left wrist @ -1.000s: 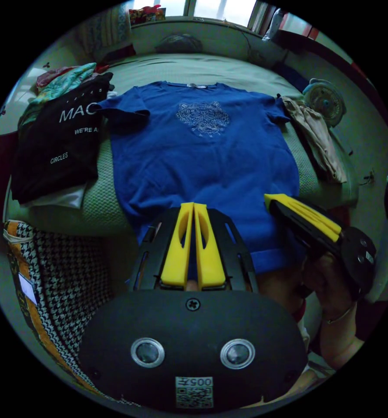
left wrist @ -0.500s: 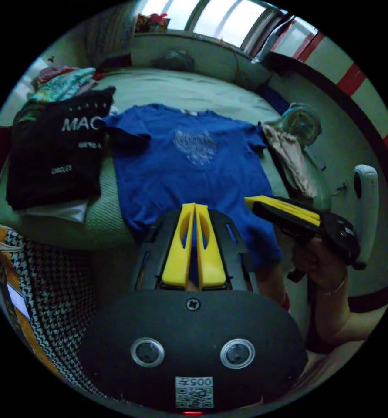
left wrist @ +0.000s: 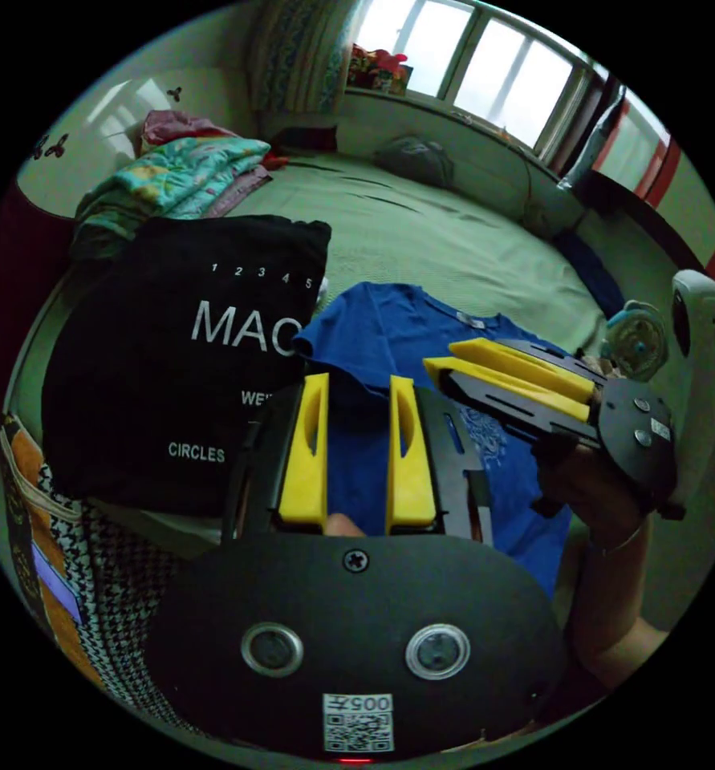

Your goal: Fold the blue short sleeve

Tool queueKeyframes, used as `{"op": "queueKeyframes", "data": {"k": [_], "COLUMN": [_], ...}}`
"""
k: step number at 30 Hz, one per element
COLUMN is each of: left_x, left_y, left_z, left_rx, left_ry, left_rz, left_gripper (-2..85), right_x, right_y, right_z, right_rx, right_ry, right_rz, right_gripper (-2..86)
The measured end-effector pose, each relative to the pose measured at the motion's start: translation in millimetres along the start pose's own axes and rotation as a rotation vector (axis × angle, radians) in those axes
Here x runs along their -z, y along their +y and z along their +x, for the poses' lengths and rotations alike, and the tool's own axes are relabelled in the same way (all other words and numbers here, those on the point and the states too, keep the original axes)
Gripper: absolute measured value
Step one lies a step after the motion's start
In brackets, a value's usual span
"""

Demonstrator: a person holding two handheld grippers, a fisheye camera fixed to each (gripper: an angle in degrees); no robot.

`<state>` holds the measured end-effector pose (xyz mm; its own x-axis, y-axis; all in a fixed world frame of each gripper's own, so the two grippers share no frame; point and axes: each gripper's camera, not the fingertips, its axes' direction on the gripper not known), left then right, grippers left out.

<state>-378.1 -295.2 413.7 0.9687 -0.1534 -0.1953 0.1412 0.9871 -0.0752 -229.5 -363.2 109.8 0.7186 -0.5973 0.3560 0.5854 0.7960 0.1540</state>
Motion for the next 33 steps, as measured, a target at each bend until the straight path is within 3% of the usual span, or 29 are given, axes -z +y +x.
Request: {"op": "queueKeyframes", "data": {"k": [5, 6, 9, 27, 33], "left_x": [-52, -57, -63, -116, -129], "left_y": [-19, -20, -20, -51, -60], "left_z": [-32, -39, -56, -88, -91], "left_rx": [0.079, 0.084, 0.104, 0.083, 0.076], "left_ry": [-0.062, -0.068, -0.068, -0.086, -0.095], "left_rz": [-0.143, -0.137, -0.098, -0.109, -0.111], "left_gripper": [6.7, 2.7, 1.2, 0.1, 0.1], "right_x": [-40, -43, -57, -108, -113], "right_y": [-45, -50, -69, -133, -141], "right_z": [-11, -13, -24, -49, -38], "right_rx": [0.147, 0.154, 0.196, 0.284, 0.264], "right_ry": [-0.028, -0.023, -0.092, 0.009, 0.003], "right_rz": [-0.070, -0.076, -0.089, -0.146, -0.142], "right_gripper": [9.3, 9.2, 9.1, 8.5, 4.7]}}
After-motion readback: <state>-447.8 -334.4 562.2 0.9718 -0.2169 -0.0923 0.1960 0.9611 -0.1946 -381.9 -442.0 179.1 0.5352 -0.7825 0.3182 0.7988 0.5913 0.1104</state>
